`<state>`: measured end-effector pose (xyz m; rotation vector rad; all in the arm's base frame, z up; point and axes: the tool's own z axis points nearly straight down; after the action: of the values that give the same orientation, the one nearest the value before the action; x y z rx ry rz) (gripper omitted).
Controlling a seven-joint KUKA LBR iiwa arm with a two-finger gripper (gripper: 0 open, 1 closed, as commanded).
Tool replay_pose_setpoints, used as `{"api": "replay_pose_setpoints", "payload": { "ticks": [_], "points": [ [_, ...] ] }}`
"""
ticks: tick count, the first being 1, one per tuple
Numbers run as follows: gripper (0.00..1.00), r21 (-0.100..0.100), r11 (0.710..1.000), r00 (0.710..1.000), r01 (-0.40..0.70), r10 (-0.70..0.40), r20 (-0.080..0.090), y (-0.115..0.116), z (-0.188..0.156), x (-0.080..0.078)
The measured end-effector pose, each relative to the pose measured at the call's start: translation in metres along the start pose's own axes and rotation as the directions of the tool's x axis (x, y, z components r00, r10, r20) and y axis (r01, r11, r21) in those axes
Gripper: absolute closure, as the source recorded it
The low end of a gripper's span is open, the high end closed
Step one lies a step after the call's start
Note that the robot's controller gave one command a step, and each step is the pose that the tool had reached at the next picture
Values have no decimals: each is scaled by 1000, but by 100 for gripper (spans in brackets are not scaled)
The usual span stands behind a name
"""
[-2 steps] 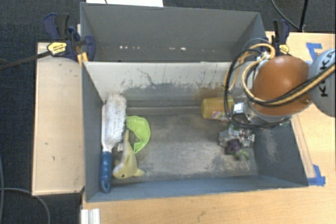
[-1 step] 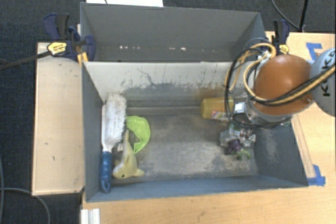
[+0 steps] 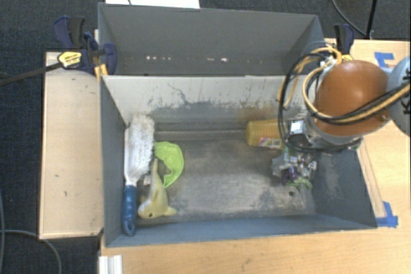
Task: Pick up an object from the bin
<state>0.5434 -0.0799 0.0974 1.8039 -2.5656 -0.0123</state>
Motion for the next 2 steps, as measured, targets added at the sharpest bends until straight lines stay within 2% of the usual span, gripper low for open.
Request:
{"api": "replay_pose_setpoints", "payload": {
  "ticks": [1,2],
  "points": [
    [100,9,1000,1000,-1,1,1,-2,-17,0],
    [100,7,1000,1000,-2,2,1,-1,-31,-1]
  ]
}}
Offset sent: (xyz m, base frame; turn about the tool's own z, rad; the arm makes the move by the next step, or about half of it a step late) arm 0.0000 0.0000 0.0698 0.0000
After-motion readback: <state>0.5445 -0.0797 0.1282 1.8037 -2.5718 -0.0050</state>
